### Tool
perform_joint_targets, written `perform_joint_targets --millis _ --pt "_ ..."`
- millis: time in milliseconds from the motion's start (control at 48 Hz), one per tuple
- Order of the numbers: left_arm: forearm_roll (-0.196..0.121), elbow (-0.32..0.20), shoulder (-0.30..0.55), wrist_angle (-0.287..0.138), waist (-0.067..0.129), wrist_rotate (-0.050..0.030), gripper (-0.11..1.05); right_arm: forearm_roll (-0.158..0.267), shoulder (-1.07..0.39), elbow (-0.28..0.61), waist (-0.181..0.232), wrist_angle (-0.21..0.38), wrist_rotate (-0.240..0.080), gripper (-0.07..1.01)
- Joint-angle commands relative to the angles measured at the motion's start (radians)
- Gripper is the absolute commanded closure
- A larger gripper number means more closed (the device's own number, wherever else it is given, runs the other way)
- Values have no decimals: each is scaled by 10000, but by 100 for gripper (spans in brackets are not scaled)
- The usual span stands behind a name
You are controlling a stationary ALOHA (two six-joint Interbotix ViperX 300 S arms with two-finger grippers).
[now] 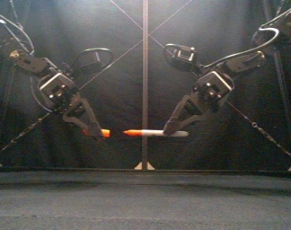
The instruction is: Uncap the pen
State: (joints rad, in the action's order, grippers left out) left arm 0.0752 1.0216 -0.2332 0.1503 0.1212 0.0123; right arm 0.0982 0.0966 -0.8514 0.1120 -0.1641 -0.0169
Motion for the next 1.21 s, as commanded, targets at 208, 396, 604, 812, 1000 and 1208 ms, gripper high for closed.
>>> perform_joint_targets --millis 208,396,604,812,1000,1208 --pt "15 169 -430 92 -77 0 42 -92 828 -736 230 -736 0 47" --pt "15 138 -430 92 -77 0 42 -153 1058 -997 261 -951 0 47" --pt "15 138 -430 92 -77 0 42 -153 1181 -1028 261 -951 0 47" --pt "15 77 -430 92 -77 0 42 -123 1212 -1043 276 -951 15 47" --pt "15 61 -430 92 -77 0 42 -123 1212 -1058 276 -966 15 47" --pt "15 46 -430 107 -77 0 42 -123 1212 -1043 276 -951 15 47"
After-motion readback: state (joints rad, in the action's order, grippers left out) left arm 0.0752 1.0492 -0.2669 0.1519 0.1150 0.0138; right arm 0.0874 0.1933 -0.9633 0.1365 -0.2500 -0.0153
